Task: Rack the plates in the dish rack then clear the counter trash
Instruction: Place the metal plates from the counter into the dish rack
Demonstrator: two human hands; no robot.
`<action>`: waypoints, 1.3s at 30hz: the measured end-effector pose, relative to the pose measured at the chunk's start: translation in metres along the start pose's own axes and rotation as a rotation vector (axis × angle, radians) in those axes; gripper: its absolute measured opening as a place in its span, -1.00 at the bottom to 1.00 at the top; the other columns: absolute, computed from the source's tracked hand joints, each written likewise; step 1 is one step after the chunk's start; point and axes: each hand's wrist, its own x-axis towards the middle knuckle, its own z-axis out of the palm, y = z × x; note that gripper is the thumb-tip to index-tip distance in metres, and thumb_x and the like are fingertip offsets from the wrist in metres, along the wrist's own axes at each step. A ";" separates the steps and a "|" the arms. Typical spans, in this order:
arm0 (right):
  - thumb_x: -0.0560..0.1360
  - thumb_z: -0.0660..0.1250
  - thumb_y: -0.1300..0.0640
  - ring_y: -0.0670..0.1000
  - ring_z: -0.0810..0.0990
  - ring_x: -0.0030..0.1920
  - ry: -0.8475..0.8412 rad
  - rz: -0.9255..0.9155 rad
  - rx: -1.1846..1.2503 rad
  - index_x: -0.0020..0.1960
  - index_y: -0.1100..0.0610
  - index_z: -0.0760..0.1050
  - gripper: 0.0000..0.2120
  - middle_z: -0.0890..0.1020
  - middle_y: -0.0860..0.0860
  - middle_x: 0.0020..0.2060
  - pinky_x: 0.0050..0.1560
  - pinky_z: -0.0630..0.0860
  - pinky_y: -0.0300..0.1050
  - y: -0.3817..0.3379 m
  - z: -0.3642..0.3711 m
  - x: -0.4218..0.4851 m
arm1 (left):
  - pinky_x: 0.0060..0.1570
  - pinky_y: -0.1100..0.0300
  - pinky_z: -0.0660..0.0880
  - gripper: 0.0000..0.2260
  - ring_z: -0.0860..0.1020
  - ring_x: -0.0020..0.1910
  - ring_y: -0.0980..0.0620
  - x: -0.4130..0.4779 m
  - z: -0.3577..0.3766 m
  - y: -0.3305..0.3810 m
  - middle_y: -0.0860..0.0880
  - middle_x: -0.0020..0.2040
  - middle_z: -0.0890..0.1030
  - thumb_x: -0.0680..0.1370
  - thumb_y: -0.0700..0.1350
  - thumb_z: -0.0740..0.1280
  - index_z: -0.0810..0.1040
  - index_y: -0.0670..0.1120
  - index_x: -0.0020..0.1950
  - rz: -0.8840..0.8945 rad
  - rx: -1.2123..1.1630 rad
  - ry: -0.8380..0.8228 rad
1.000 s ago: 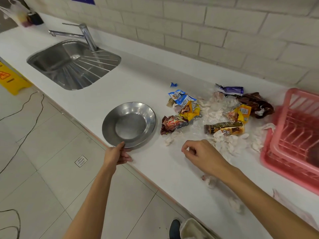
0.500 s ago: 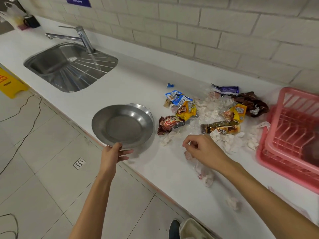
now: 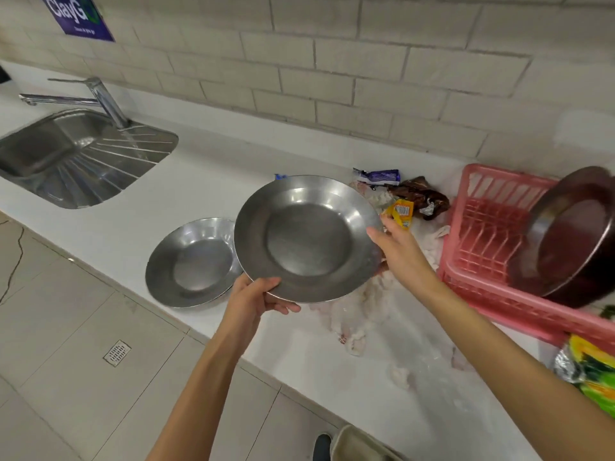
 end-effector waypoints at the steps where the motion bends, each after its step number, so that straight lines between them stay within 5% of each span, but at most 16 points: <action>1: 0.58 0.26 0.01 0.05 0.68 0.00 0.040 0.008 0.017 0.24 -0.08 0.49 -0.76 0.69 -0.04 0.00 -0.06 0.62 0.06 0.000 -0.010 -0.001 | -0.40 0.14 0.52 -0.72 0.63 -0.39 -0.23 0.002 0.010 -0.003 -0.26 -0.24 0.67 0.40 -0.20 0.27 0.49 -0.32 0.04 -0.009 -0.003 -0.037; 7: 0.48 0.34 0.33 0.02 0.65 0.03 0.239 -0.037 -0.112 0.17 0.02 0.50 -0.66 0.66 -0.01 -0.01 -0.09 0.60 -0.17 -0.009 -0.076 -0.027 | -0.31 0.13 0.56 -0.52 0.65 -0.20 -0.10 0.020 0.061 -0.019 -0.18 -0.07 0.70 0.29 -0.04 0.48 0.54 -0.25 0.12 -0.055 0.128 -0.213; 10: 0.40 0.37 0.29 -0.04 0.65 0.05 0.349 -0.087 -0.205 0.22 0.01 0.49 -0.57 0.67 -0.05 0.03 0.12 0.59 0.03 -0.025 -0.108 -0.042 | -0.23 0.13 0.58 -0.48 0.68 -0.13 -0.08 0.028 0.087 -0.024 -0.09 -0.03 0.71 0.28 0.08 0.48 0.56 -0.15 0.14 -0.105 0.245 -0.306; 15: 0.43 0.28 0.31 -0.06 0.63 0.04 0.510 -0.196 -0.379 0.35 0.03 0.42 -0.49 0.64 -0.11 0.01 0.10 0.58 -0.06 -0.060 -0.152 -0.067 | -0.20 0.11 0.54 -0.70 0.67 -0.20 -0.09 0.041 0.129 -0.030 -0.13 -0.04 0.71 0.49 -0.06 0.40 0.54 -0.06 0.21 -0.111 0.246 -0.322; 22: 0.49 0.20 0.27 -0.03 0.54 -0.27 0.689 -0.248 -0.771 0.47 0.00 0.25 -0.43 0.59 0.09 -0.11 -0.38 0.41 -0.27 -0.102 -0.206 -0.094 | -0.10 0.16 0.53 -0.76 0.63 0.05 -0.01 0.051 0.187 -0.045 0.03 0.03 0.70 0.57 -0.24 0.34 0.58 -0.01 0.19 0.115 0.421 -0.435; 28: 0.50 0.13 0.27 0.17 0.50 -0.12 0.669 -0.219 -0.924 0.51 0.01 0.21 -0.41 0.57 0.17 0.03 -0.21 0.44 -0.06 -0.118 -0.219 -0.101 | 0.09 0.41 0.41 -0.68 0.50 0.20 0.19 0.066 0.218 -0.063 0.12 0.19 0.62 0.51 -0.23 0.41 0.62 0.07 0.21 0.444 0.767 -0.560; 33: 0.47 0.13 0.34 0.34 0.54 -0.03 0.663 -0.186 -1.133 0.49 0.17 0.22 -0.42 0.54 0.33 0.03 -0.21 0.41 -0.02 -0.123 -0.227 -0.087 | 0.33 0.13 0.31 -0.66 0.42 0.32 0.03 0.087 0.232 -0.078 0.04 0.26 0.60 0.51 -0.15 0.41 0.60 -0.02 0.29 0.638 1.018 -0.598; 39: 0.50 0.13 0.32 0.31 0.50 0.03 0.630 -0.093 -1.303 0.45 0.29 0.22 -0.49 0.48 0.30 0.05 -0.12 0.39 0.01 -0.126 -0.226 -0.064 | 0.24 0.02 0.46 -0.73 0.55 0.19 -0.02 0.092 0.243 -0.091 -0.05 0.16 0.64 0.52 -0.09 0.42 0.64 0.00 0.22 0.673 1.140 -0.635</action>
